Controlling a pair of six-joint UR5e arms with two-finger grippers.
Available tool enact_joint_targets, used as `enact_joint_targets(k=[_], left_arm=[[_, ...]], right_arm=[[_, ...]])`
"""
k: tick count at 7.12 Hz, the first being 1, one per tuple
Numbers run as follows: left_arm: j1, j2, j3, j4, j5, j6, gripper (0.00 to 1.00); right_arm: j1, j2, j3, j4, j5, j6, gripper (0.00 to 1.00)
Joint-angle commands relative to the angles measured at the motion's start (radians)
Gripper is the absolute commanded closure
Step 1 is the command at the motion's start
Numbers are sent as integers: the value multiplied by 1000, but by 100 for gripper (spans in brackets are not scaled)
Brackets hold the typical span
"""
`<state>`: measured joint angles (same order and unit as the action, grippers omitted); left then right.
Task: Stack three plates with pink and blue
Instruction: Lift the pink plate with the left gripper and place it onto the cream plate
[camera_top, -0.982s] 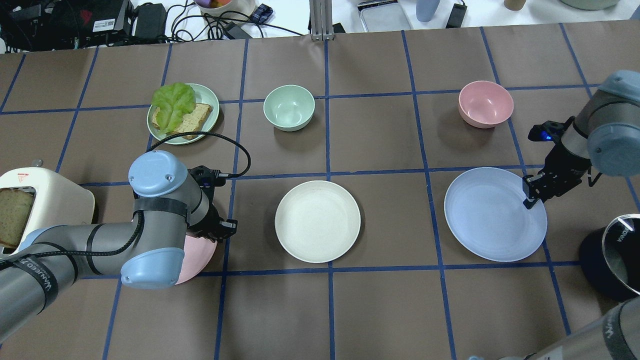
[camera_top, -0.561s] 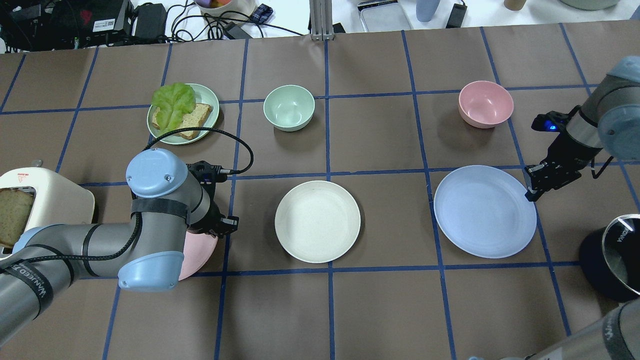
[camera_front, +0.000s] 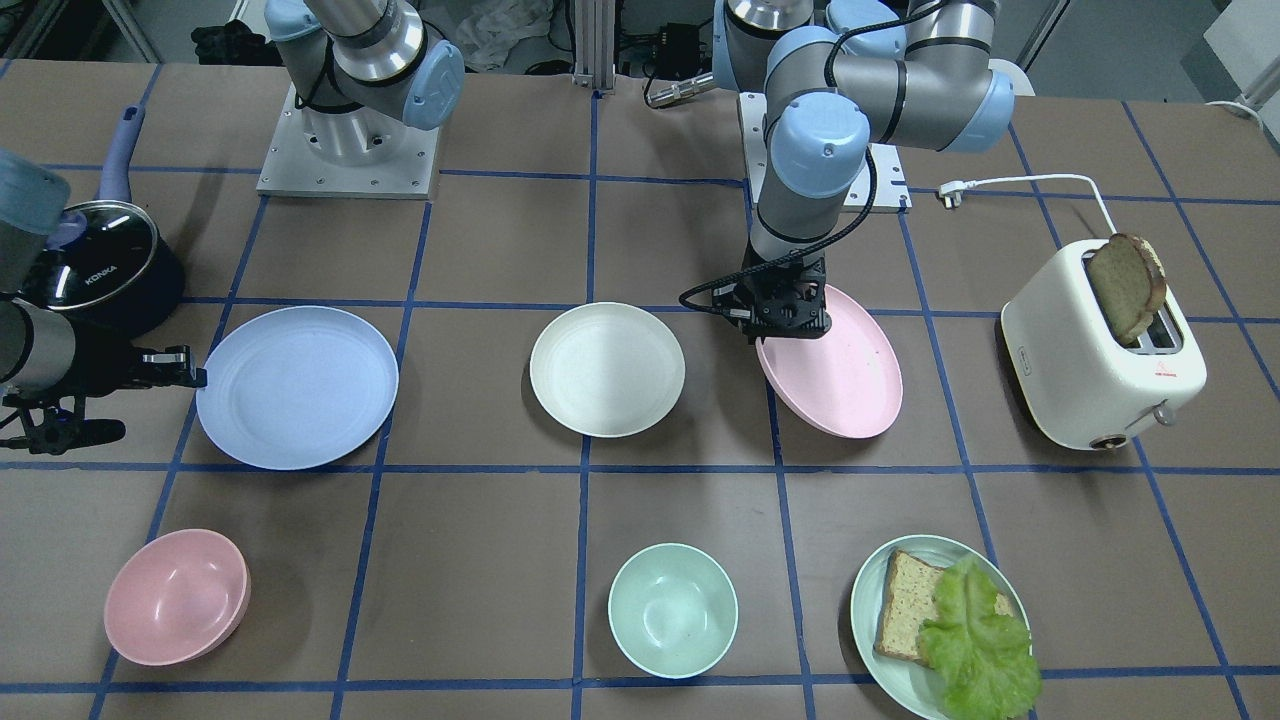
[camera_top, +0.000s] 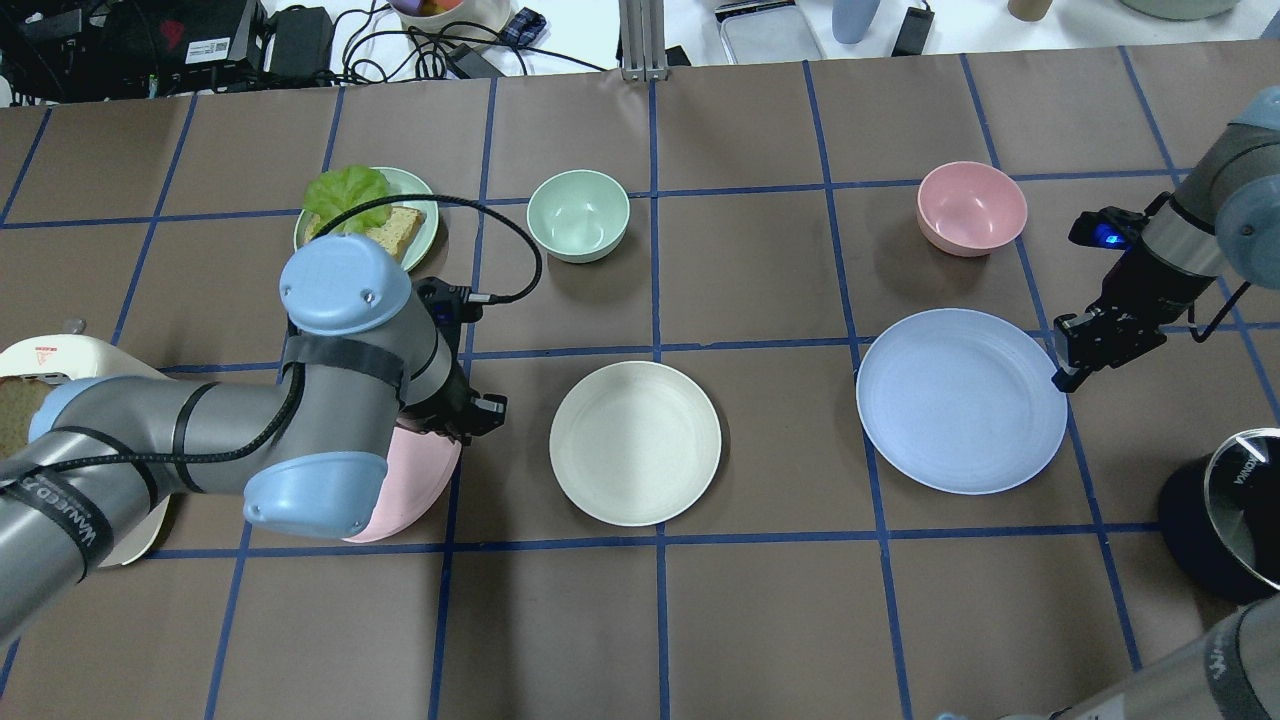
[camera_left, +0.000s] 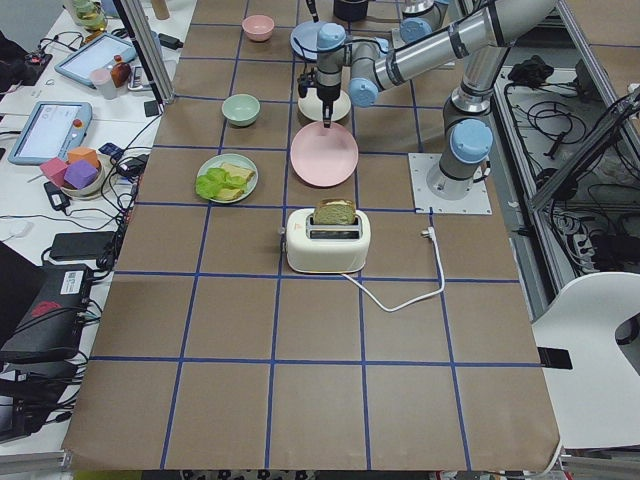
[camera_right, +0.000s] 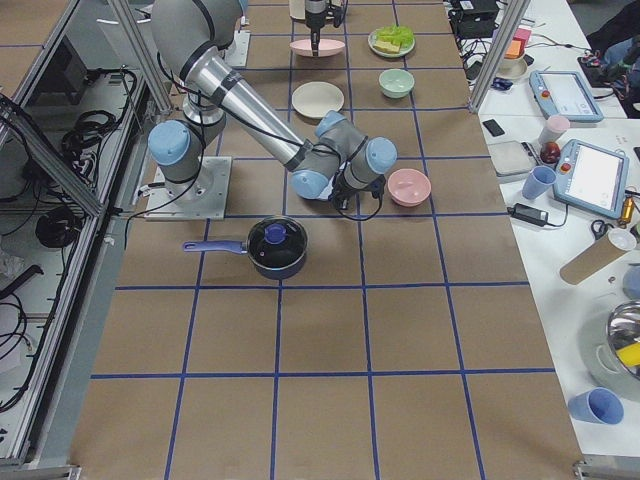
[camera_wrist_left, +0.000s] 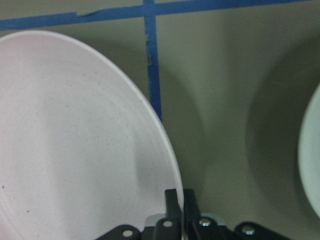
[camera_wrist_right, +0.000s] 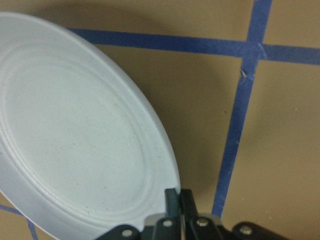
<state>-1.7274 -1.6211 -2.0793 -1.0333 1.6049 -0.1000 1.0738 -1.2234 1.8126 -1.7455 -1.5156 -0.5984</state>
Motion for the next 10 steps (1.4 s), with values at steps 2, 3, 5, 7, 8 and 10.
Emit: enact_joint_targets(k=[2,3,5,7,8,10], left_arm=[[-159,-31,192,-154,-10,-174,100],[-205,-63,229,-143,-11,-267,100],[-321,-168,351,-152,-10,-404,100],[-385,-261,393,-101,-8,-493,100],[-405,-281,403,-102,1,-504,100],[-411,-318,403,-84,-2,-527,100]], right_arm=[[-3,5,-41,85,49,-14,100],[-5,5,-56,122,51,-17,100],[-6,5,-64,147,51,-53,100],[-12,5,-65,146,52,-66,100],[-18,7,-67,146,52,-66,100],[-20,7,-67,144,63,-66,100]])
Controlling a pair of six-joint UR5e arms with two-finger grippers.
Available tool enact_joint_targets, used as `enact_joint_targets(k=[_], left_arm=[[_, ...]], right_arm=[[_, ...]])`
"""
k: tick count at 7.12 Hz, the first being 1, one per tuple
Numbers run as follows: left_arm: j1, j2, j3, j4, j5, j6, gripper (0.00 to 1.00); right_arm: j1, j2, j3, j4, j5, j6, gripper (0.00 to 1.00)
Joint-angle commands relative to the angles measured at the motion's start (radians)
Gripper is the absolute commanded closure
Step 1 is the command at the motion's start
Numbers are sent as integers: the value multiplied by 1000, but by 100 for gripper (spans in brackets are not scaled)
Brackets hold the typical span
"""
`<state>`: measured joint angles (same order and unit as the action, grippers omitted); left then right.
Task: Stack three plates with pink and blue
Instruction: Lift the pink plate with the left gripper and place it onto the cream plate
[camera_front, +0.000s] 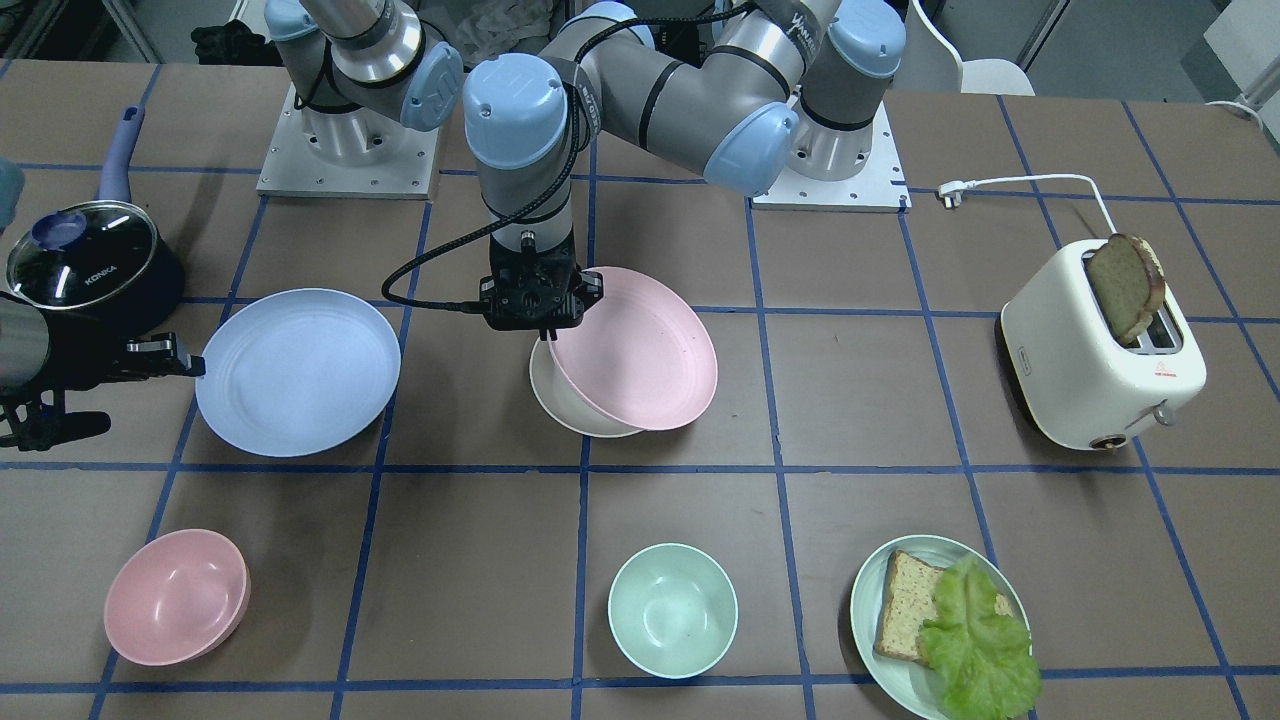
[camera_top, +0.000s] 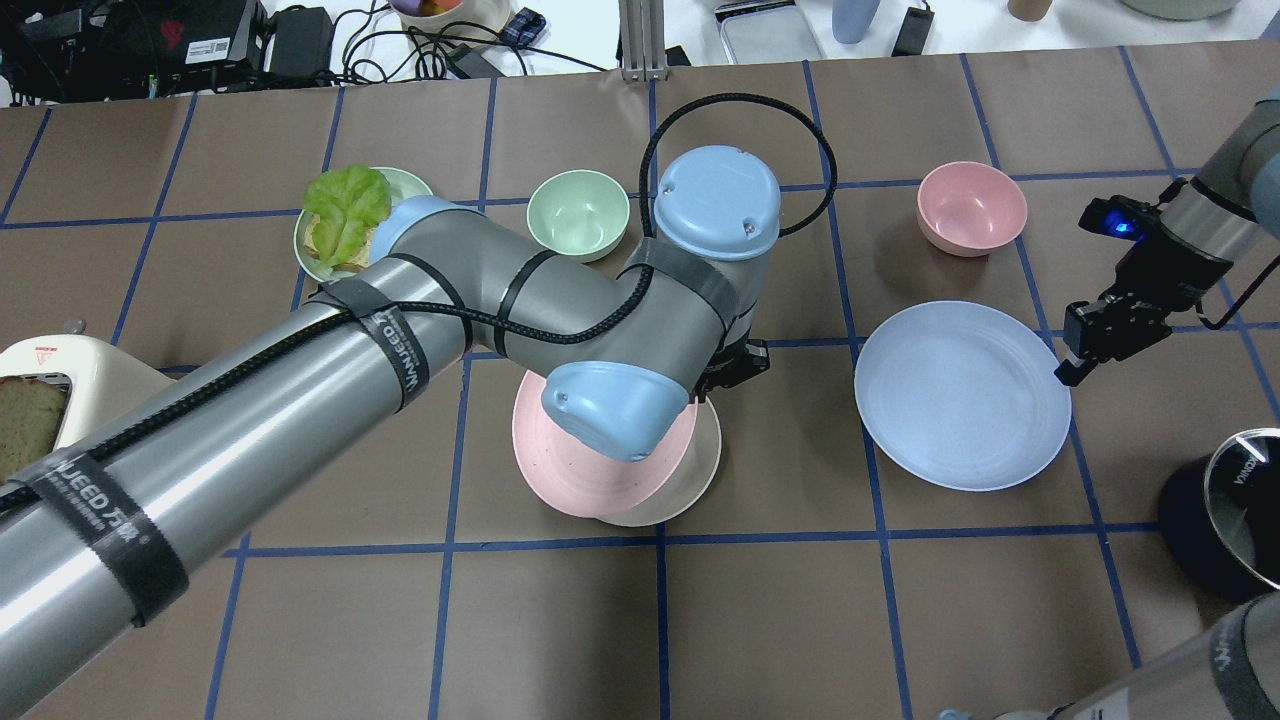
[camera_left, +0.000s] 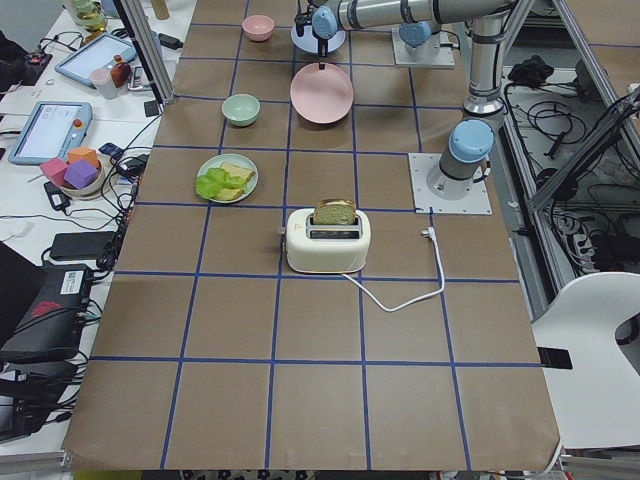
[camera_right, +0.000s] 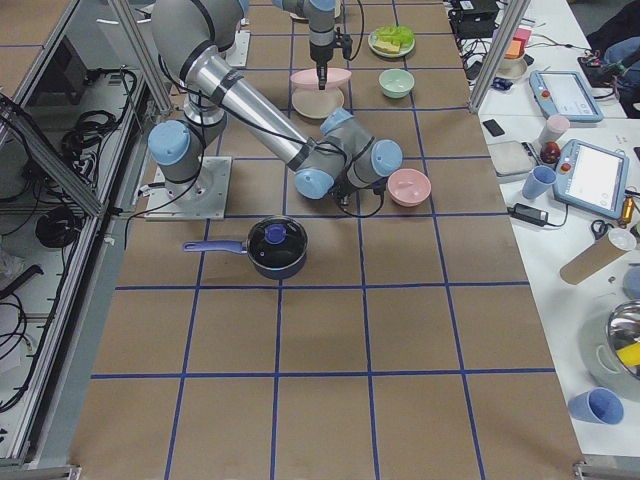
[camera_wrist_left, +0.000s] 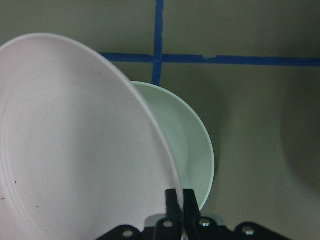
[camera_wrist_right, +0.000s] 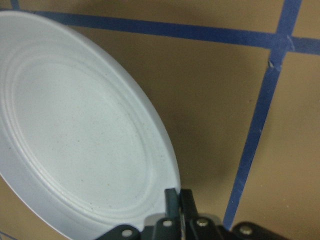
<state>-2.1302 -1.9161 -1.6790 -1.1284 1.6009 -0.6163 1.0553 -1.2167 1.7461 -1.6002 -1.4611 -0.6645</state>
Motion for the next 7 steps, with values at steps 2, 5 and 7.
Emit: enact_joint_targets(k=[2,5,7], left_arm=[[-19,-44,2,16,4,-19,60],[-40,-12,7,24,-4,-8,0],[-2,60,31,-32,5,112,0]], right_arm=[[0,2,1,0,22,2,100],[-1,2,1,3,24,2,100],[-1,0,1,14,25,2,100]])
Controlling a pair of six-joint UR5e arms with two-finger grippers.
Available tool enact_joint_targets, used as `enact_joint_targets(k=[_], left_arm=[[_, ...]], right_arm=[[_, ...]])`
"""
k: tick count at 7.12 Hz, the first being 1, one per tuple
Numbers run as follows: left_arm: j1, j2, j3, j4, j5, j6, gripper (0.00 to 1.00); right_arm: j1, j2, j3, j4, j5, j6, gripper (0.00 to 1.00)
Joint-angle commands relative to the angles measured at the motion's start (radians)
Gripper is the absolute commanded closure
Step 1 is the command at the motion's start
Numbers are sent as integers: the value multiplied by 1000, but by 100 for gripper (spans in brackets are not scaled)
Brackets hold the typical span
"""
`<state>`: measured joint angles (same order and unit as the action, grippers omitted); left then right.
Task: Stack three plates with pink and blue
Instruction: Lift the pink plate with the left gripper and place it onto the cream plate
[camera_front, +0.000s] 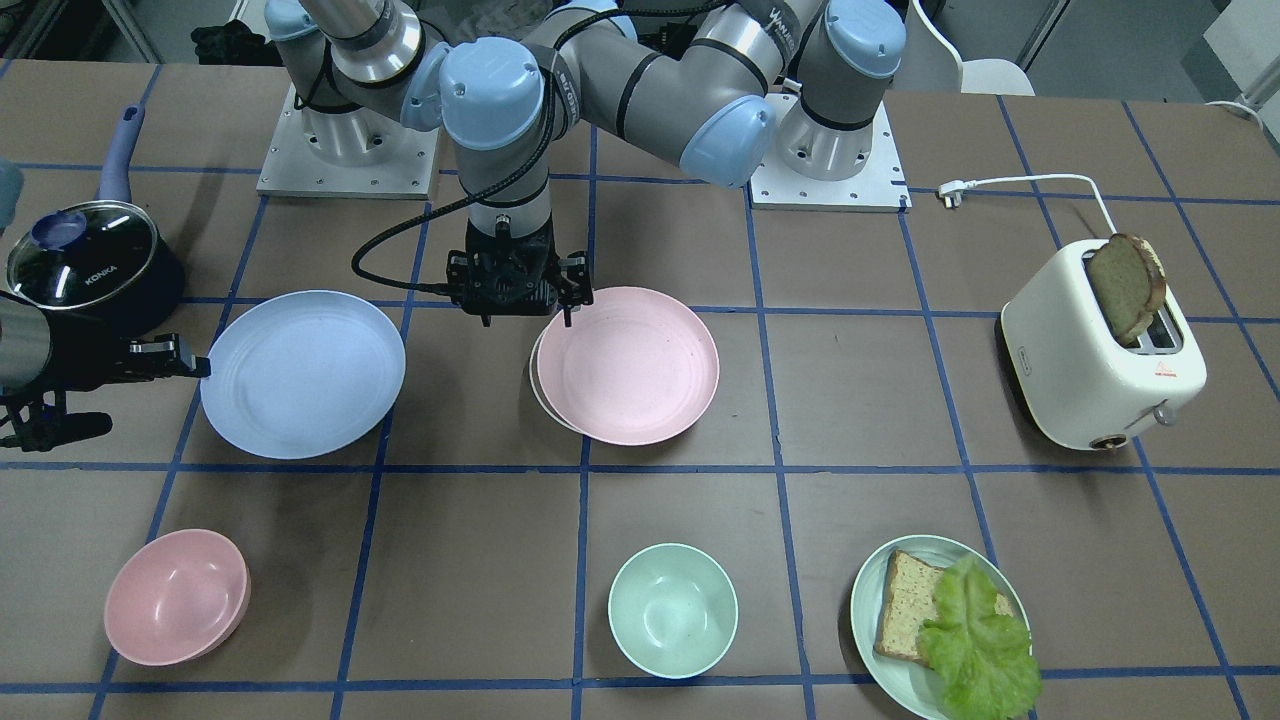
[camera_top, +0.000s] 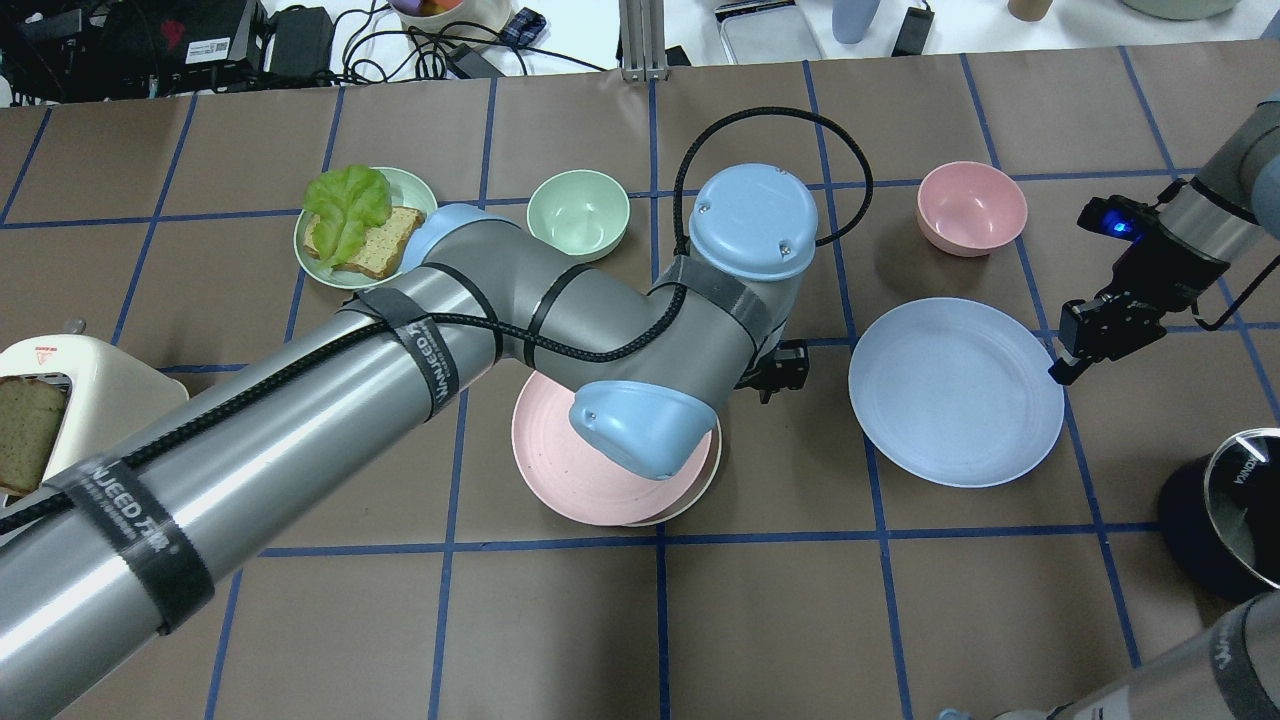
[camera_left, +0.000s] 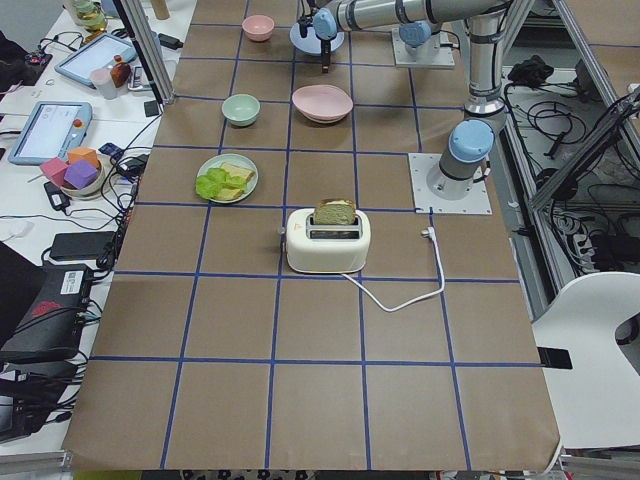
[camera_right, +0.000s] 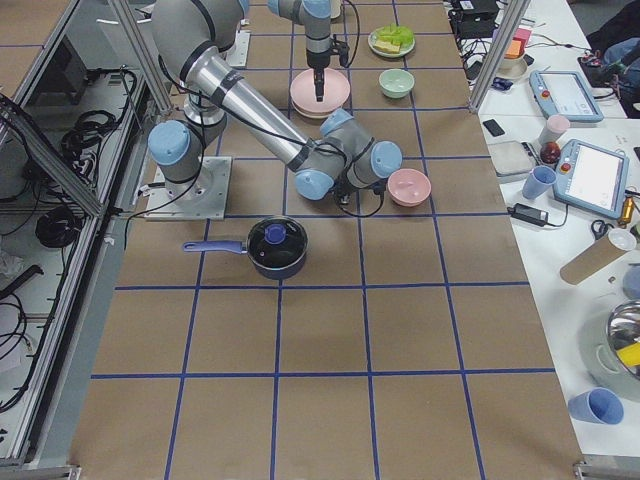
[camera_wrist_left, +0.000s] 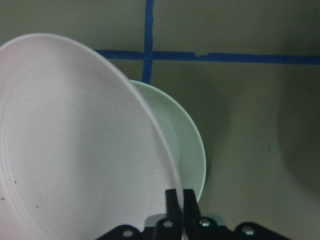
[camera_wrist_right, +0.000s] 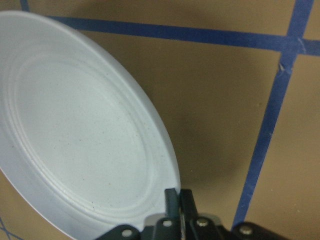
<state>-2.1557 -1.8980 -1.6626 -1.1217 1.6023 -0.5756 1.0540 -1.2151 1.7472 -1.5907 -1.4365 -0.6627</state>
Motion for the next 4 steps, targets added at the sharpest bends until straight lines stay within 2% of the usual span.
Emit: enact_joint_targets(k=[1,3,4], left_arm=[[75,83,50,-138,4,129,0],[196,163,134,-345,13,304,0],[267,198,142,-364,11,385,0]], right_arm=[[0,-3,0,5,10,2,100],[3,-10,0,20,38,12,100],[4,-12,0,34,63,14,100]])
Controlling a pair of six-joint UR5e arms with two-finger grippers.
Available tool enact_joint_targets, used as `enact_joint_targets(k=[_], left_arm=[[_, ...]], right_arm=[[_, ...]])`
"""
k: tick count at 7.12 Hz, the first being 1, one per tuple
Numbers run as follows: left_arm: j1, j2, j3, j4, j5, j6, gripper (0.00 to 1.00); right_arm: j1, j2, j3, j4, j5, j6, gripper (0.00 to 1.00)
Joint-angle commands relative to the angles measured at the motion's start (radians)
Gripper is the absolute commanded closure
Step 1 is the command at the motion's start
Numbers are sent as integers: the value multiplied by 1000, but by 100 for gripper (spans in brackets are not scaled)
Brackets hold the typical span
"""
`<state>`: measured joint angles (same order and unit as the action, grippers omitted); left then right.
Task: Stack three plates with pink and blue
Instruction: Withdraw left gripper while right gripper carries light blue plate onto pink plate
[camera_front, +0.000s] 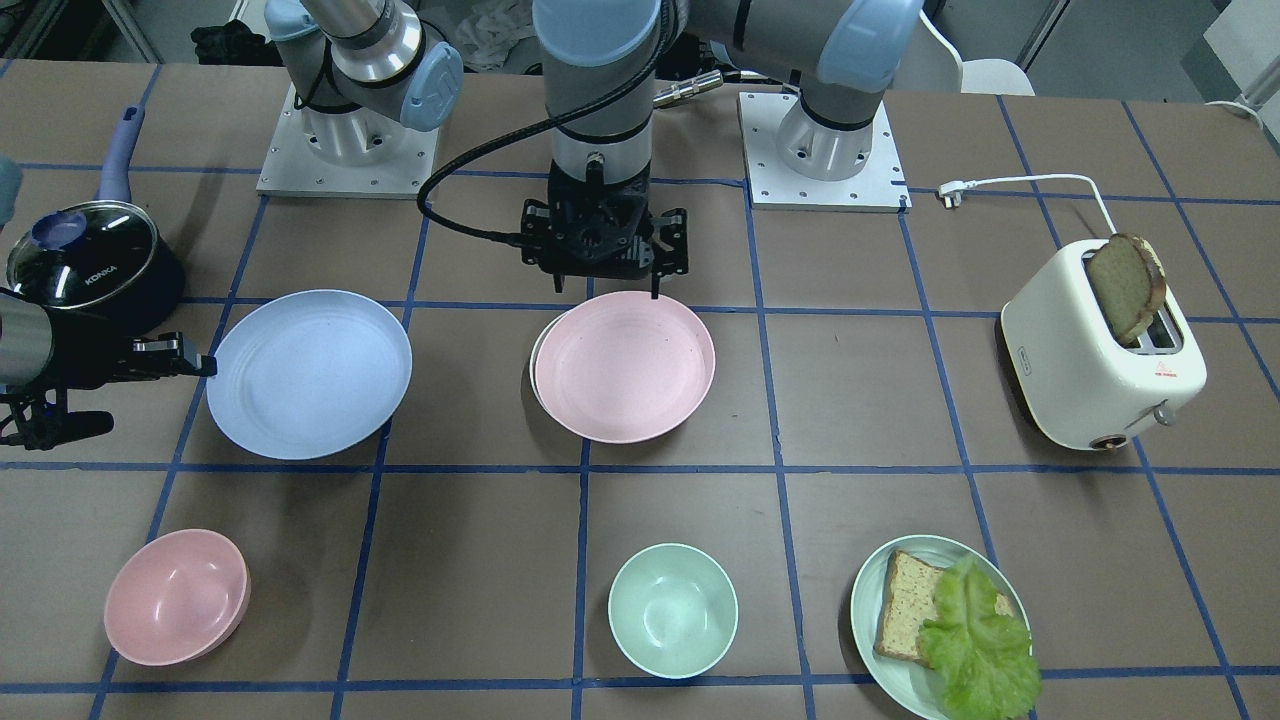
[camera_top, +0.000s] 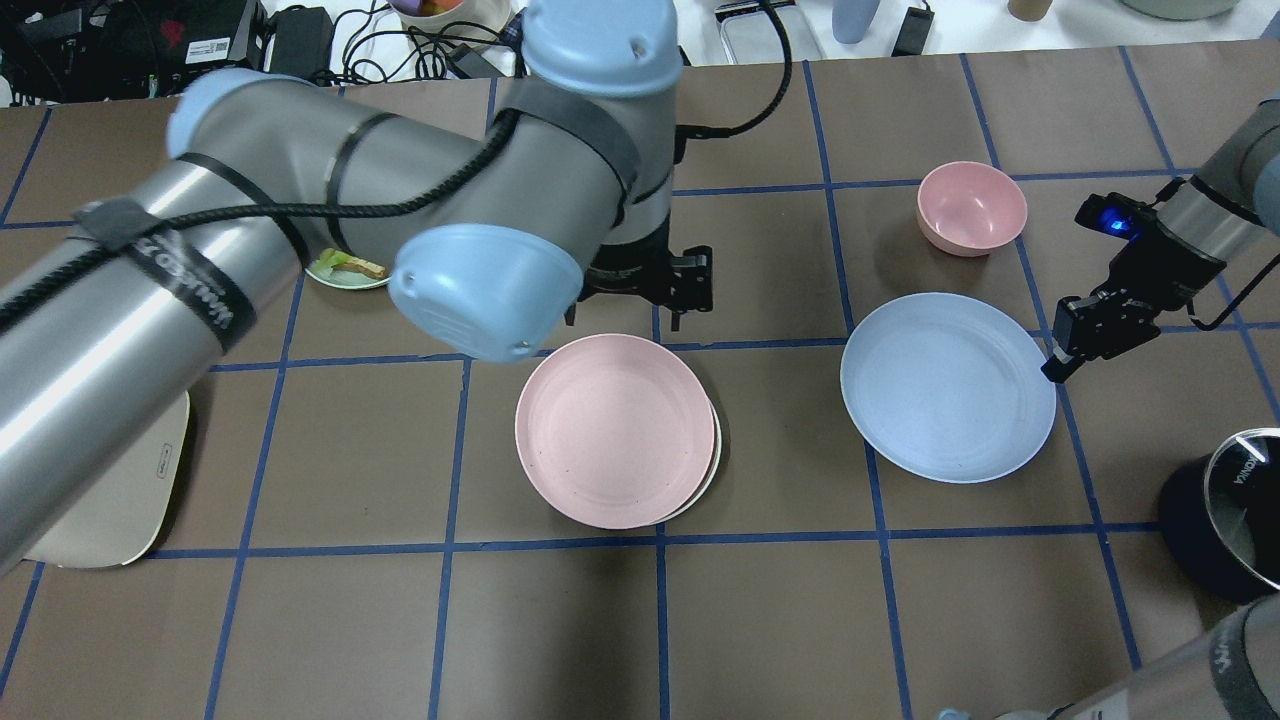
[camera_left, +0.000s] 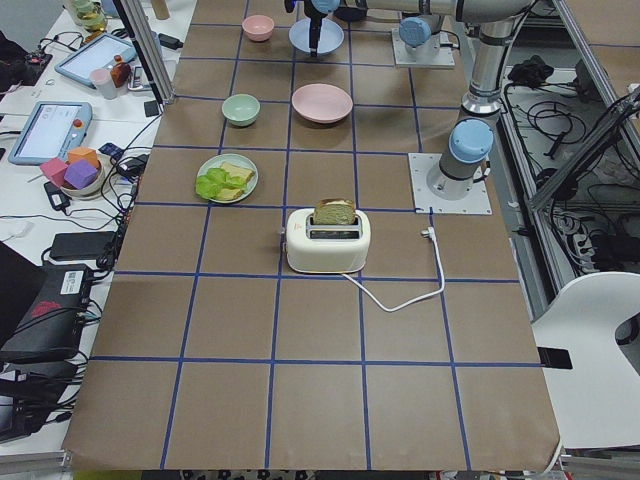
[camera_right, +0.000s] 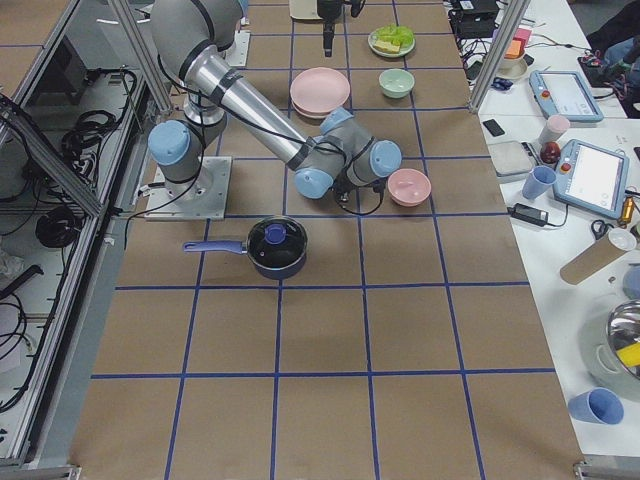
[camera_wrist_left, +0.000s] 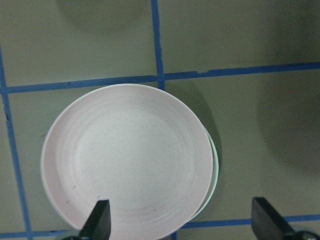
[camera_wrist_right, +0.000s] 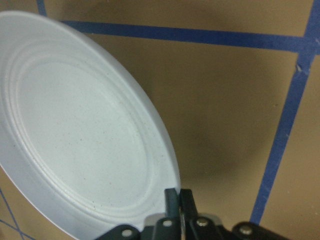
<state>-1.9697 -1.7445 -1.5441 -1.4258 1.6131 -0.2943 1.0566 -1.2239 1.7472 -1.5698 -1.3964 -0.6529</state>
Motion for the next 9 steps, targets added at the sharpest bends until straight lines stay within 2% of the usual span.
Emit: enact_joint_targets(k=[1,3,5,8,9], left_arm=[[154,84,18,-65,2,230,0],[250,146,9,-118,2,335,0],[348,201,-1,-136,2,449,0],[449,249,-34,-147,-7,445,0],[448,267,-48,-147,-10,396,0]], right_arm=[[8,-6,0,28,33,31,100],[19,-9,-17,53,69,58,100],[83,-32,-34,86,98,140,100],[282,-98,-34,83,175,396,100],[362,-112,-32,74,209,461,100]])
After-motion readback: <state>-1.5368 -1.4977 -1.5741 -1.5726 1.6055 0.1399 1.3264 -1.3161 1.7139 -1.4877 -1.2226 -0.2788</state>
